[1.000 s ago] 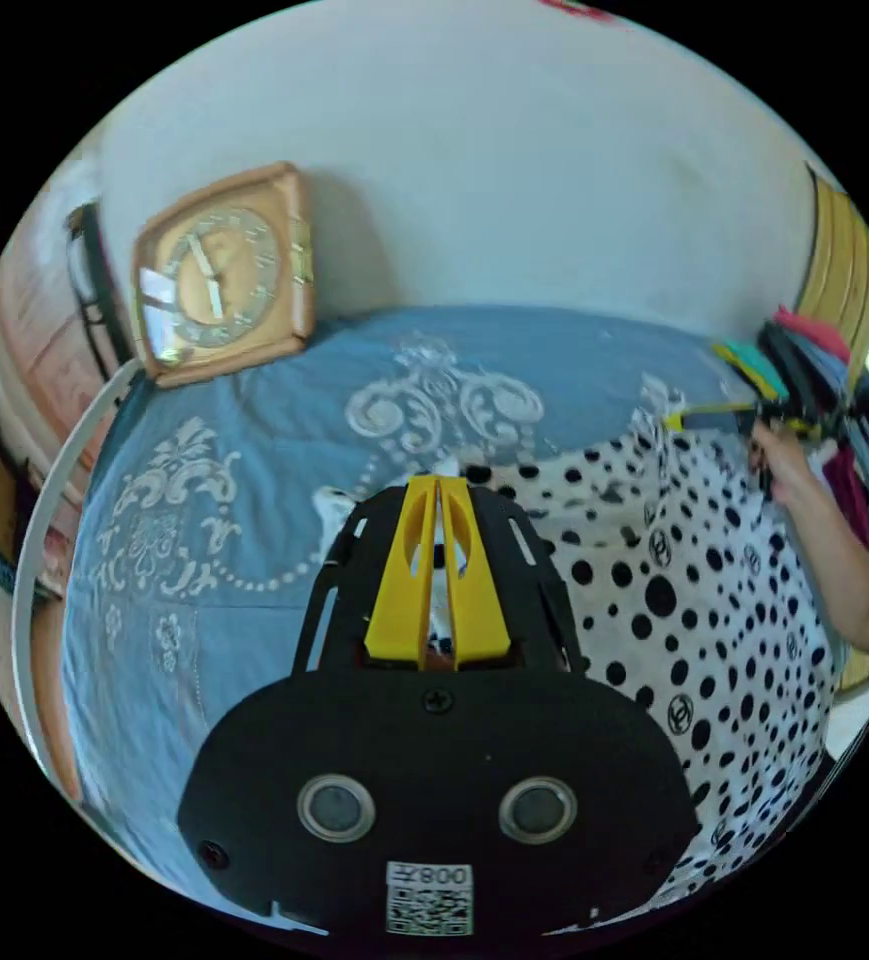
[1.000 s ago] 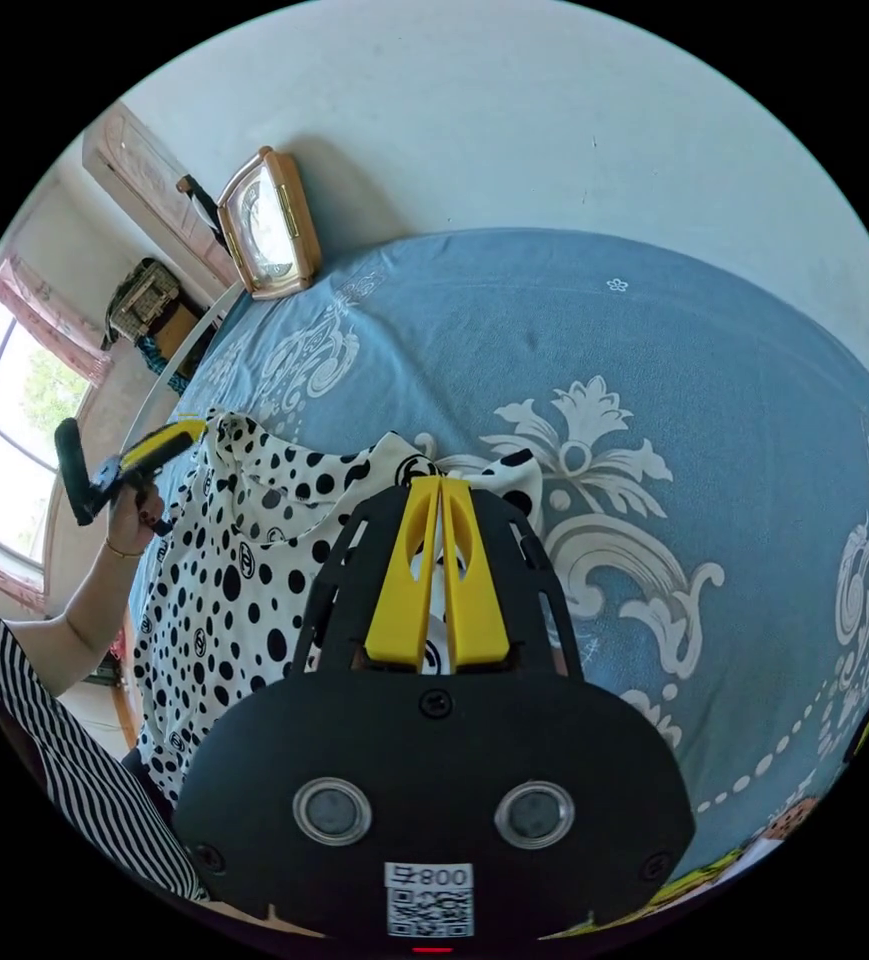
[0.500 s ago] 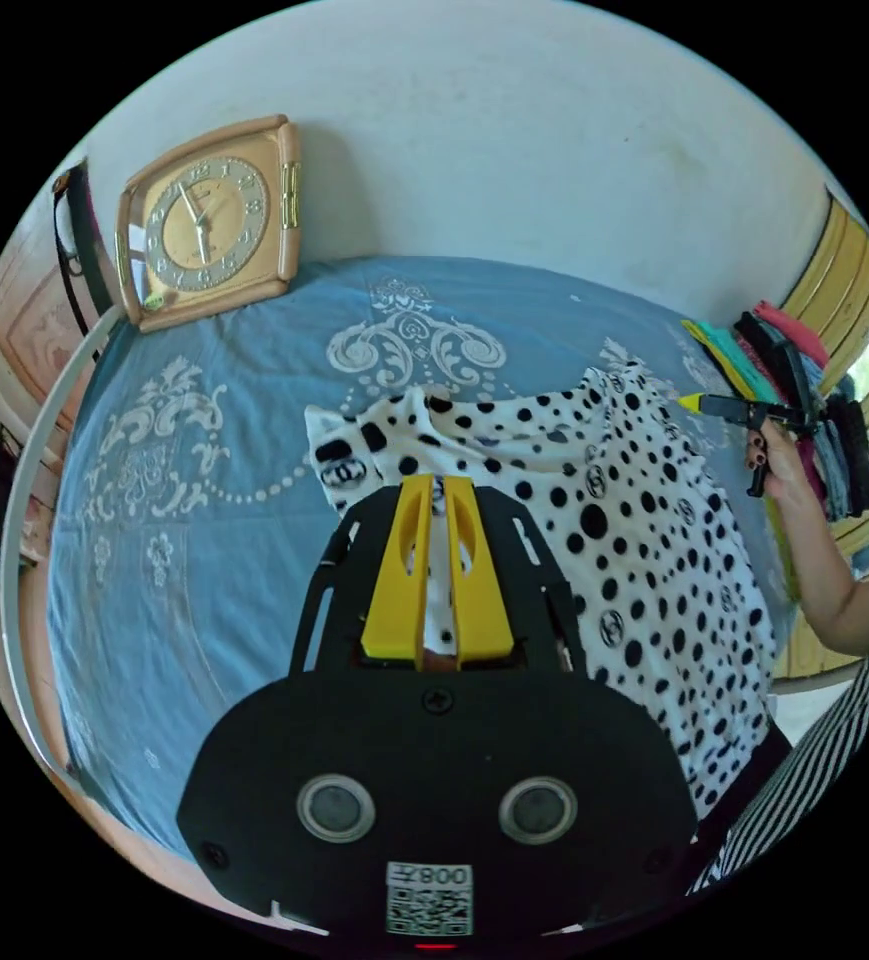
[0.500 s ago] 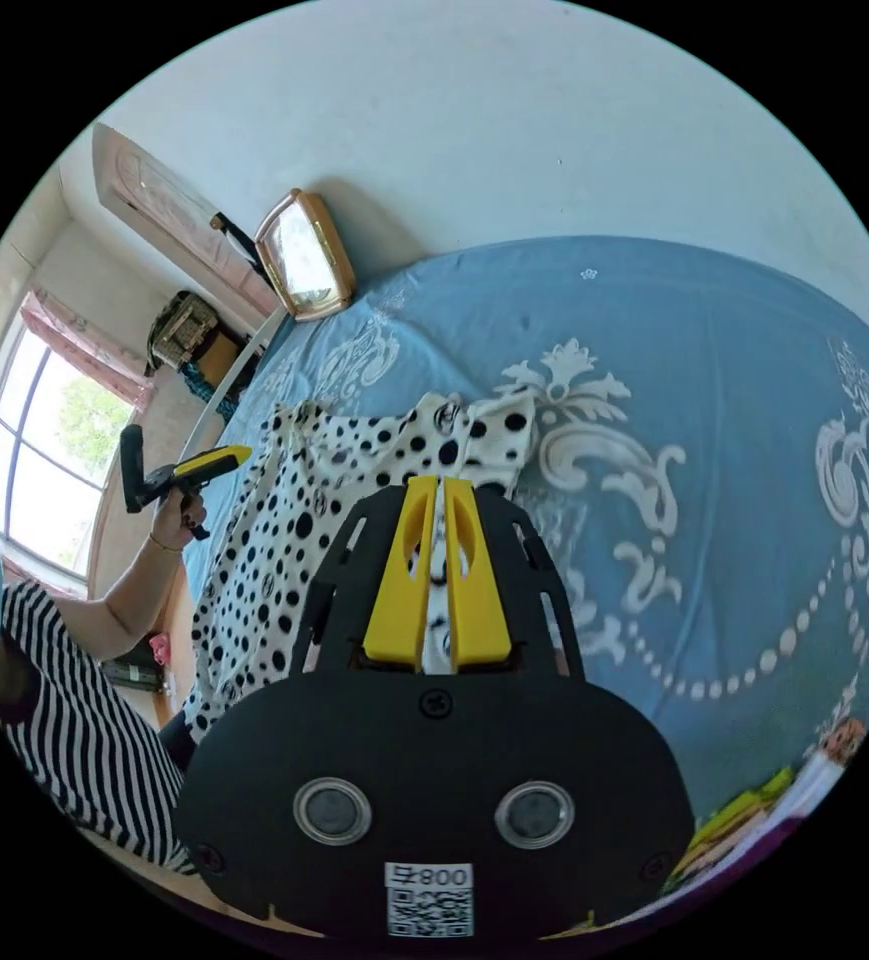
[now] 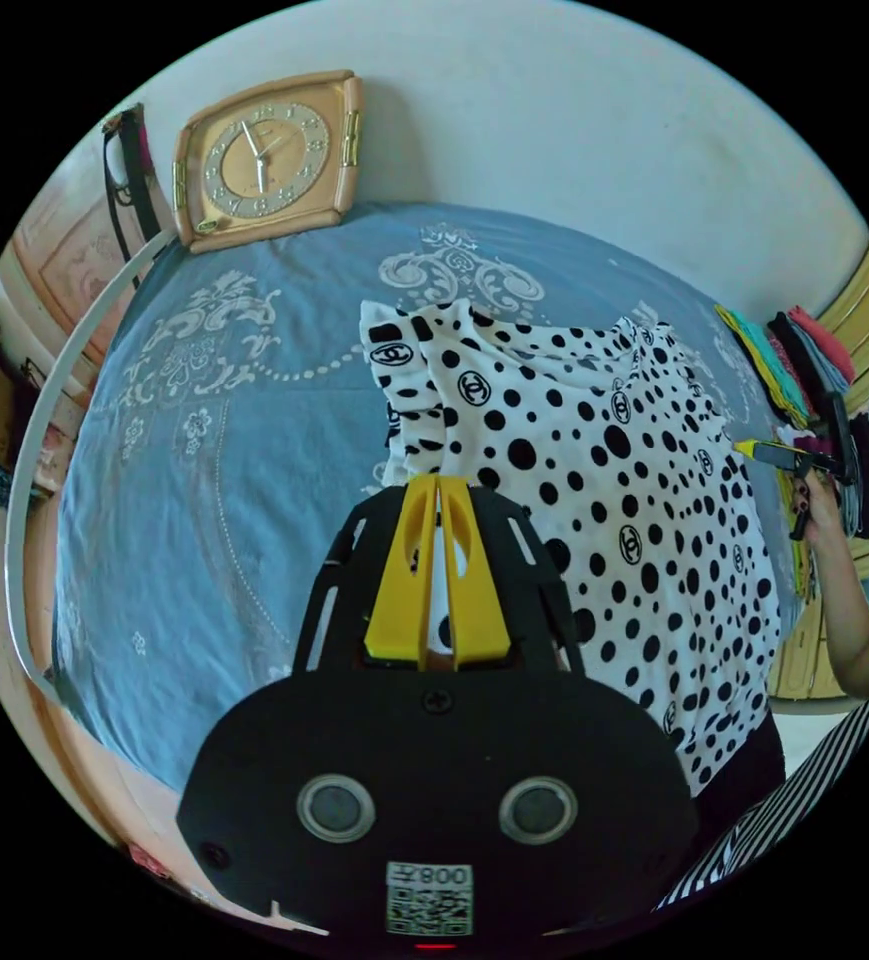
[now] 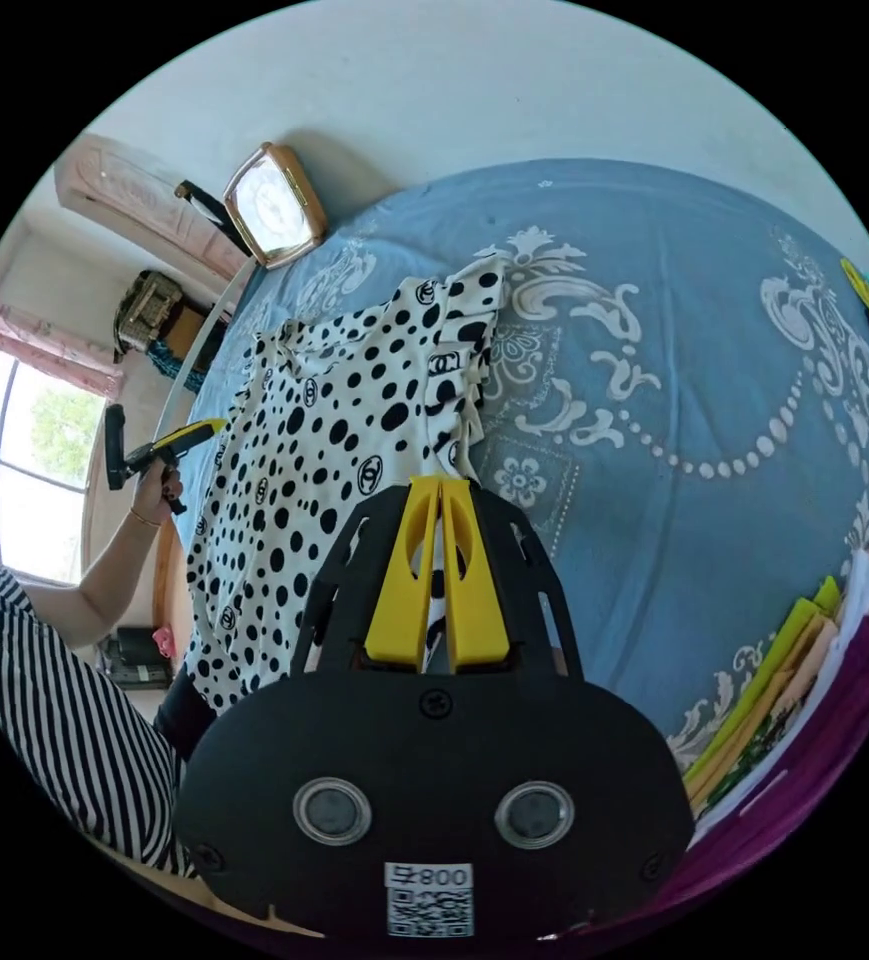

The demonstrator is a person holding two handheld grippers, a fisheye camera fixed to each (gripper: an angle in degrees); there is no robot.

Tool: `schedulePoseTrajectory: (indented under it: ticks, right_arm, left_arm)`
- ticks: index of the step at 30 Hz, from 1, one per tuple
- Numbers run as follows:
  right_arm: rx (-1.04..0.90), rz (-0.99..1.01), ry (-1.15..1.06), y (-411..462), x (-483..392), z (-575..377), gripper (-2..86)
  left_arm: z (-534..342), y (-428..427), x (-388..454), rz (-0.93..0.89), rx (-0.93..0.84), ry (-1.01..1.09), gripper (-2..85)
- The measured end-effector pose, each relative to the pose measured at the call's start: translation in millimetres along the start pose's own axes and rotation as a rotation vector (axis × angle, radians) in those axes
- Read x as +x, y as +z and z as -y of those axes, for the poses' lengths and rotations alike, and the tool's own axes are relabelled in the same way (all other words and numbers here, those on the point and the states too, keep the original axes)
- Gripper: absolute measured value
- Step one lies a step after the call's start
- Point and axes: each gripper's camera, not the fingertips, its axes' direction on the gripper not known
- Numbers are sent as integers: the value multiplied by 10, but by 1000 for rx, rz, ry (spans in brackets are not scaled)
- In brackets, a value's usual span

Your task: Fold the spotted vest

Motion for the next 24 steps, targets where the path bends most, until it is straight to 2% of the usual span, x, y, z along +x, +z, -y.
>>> schedulePoseTrajectory:
  ticks: [2, 4, 7, 16, 20, 24]
  right_arm:
    - [-38, 6, 35, 39, 91, -103, 1]
    - [-7, 88, 82, -96, 166, -275, 1]
    - [23, 89, 96, -325, 146, -536, 1]
    - [-12, 250, 244, -683, 98, -1750, 4]
    - [-27, 254, 247, -809, -49, -2123, 12]
    - [-73, 146, 192, -874, -302, -2214, 44]
  left_arm:
    - [-161, 118, -138, -26, -93, -4, 2]
    - [-304, 10, -277, -72, -72, -81, 2]
    - [-620, -279, -434, -57, -17, -112, 2]
    - [-2207, -739, -1054, -256, -119, -363, 10]
    - [-2857, -859, -1148, -397, -144, -394, 33]
    - [-3063, -911, -1102, -408, -170, -333, 69]
